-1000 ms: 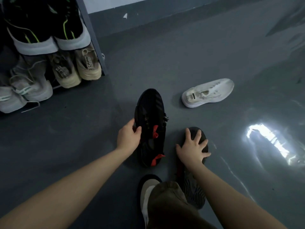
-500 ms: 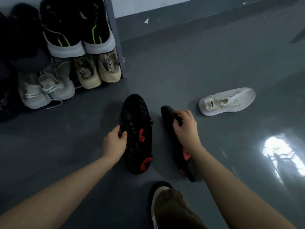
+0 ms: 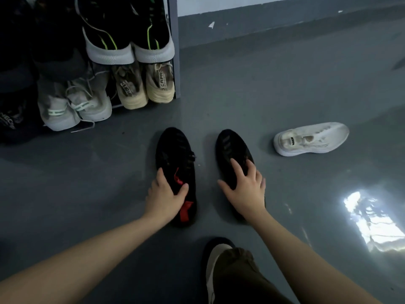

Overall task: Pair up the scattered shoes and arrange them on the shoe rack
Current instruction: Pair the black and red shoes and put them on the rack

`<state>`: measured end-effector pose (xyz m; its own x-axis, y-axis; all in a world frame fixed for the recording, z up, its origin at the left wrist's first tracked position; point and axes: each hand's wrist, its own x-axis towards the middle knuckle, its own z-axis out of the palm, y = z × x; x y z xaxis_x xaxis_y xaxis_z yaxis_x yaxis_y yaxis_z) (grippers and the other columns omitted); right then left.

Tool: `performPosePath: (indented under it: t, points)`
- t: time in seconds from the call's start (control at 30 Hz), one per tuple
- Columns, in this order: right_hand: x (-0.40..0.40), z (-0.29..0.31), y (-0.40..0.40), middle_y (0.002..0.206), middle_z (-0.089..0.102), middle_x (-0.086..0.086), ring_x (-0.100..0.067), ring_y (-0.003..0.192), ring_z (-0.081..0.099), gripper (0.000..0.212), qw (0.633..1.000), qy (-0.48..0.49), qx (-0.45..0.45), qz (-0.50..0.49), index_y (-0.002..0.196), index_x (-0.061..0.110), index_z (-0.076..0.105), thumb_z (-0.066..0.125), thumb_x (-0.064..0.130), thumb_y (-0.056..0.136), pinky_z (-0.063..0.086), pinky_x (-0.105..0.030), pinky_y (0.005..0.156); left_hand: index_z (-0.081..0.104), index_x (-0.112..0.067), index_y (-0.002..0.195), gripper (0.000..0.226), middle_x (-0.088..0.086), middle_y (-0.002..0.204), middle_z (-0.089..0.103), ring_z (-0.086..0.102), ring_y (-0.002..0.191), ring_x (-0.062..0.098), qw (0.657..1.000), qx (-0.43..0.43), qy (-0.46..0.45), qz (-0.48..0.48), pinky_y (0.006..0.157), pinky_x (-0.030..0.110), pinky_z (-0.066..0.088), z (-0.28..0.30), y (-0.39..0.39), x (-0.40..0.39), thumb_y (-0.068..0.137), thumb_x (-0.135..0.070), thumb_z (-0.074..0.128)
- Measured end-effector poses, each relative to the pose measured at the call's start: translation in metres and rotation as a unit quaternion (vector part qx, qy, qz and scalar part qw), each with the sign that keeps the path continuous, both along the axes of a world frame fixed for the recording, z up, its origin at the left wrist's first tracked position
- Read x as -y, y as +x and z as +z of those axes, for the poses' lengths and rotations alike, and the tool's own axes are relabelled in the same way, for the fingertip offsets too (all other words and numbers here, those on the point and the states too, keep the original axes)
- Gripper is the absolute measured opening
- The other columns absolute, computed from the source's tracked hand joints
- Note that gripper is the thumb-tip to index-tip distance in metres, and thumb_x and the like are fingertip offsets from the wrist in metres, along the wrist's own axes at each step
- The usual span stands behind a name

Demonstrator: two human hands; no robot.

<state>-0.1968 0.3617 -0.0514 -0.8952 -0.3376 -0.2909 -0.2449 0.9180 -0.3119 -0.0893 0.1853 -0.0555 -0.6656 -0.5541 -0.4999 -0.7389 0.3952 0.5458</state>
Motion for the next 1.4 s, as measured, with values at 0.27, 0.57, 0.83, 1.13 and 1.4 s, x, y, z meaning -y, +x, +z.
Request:
performPosePath:
  t: [0.27,0.57,0.83,1.13,1.4]
  points:
    - [-0.025,-0.002,0.015,0.153,-0.002,-0.015,-0.043,0.131,0.026,0.099,0.989,0.115,0.085,-0.028,0.143,0.042,-0.001,0.067,0.054,0.072,0.035,-0.054,0.101,-0.020,-0.035,0.141,0.126,0.020,0.151,0.005,0.035,0.129,0.039,0.987,0.092,-0.076,-0.108,0.101,0.049,0.035,0.009,0.013,-0.031,0.059,-0.067,0.070]
    - [0.006,0.001,0.019,0.143,0.024,-0.015,-0.035,0.123,0.035,0.077,0.995,-0.023,0.018,-0.090,0.142,0.036,0.022,0.060,0.053,0.076,0.038,-0.049,0.095,-0.001,-0.033,0.145,0.113,0.016,0.149,0.015,0.033,0.129,0.034,0.984,-0.025,-0.135,-0.112,0.106,0.045,0.029,0.000,0.026,-0.021,0.062,-0.055,0.073]
    - [0.019,-0.009,0.030,0.153,0.003,-0.020,-0.039,0.131,0.027,0.088,0.999,0.033,0.028,0.009,0.144,0.042,0.008,0.059,0.064,0.075,0.033,-0.049,0.103,-0.003,-0.037,0.145,0.110,0.016,0.143,0.026,0.039,0.125,0.035,0.983,0.029,-0.145,-0.112,0.103,0.047,0.033,-0.011,0.039,0.000,0.064,-0.065,0.066]
    - [0.022,0.000,0.033,0.122,0.032,-0.011,-0.027,0.109,0.032,0.082,0.983,-0.153,0.054,-0.081,0.141,0.045,0.020,0.067,0.046,0.074,0.037,-0.038,0.094,0.006,-0.045,0.142,0.100,0.012,0.126,0.041,0.042,0.112,0.028,0.976,-0.087,-0.167,-0.107,0.089,0.038,0.045,0.015,0.036,0.020,0.066,-0.057,0.068]
    - [0.053,0.061,0.047,0.121,0.036,-0.007,-0.022,0.112,0.032,0.080,0.973,-0.229,-0.014,-0.028,0.140,0.047,0.022,0.067,0.045,0.073,0.042,-0.038,0.091,0.002,-0.047,0.142,0.096,0.009,0.128,0.036,0.032,0.115,0.025,0.973,-0.148,-0.162,-0.072,0.087,0.034,0.039,0.079,0.036,0.032,0.072,-0.049,0.067]
